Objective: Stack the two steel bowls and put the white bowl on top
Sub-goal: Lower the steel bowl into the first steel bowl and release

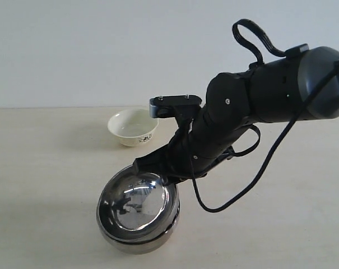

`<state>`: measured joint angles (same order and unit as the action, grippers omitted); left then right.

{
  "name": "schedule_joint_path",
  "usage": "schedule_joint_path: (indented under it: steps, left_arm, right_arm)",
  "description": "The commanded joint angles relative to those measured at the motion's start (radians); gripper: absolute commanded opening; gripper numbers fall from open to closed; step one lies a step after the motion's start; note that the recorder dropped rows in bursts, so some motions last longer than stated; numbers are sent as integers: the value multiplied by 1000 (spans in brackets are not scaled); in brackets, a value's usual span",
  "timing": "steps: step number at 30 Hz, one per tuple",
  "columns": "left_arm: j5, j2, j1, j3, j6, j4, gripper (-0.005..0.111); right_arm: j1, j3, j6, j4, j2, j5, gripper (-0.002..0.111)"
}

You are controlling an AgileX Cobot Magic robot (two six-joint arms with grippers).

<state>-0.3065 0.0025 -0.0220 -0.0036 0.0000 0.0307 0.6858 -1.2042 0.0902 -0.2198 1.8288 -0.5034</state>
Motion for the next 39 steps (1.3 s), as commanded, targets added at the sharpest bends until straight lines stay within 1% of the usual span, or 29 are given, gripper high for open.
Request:
schedule_joint_path:
  steps: [1,6,18,20,24,39]
  left_arm:
    - [-1,-3,3,4,-8,6,4]
    - [-1,-3,3,4,-8,6,4]
    - [-1,-3,3,4,-8,6,4]
    - [-1,-3,3,4,-8,6,4]
    - [-1,-3,3,4,-8,6,4]
    - [-1,-3,3,4,-8,6,4]
  right_arm:
    - [1,-10,-7,33,-44,18,21]
    - [1,-40,7,81,-67,1,21]
    - [3,-42,9,76,-13,4,21]
    - [3,-42,9,74,-11,4,17]
    - [3,-42,2,74,-11,-3,0]
    - [13,-34,1,70,41,4,0]
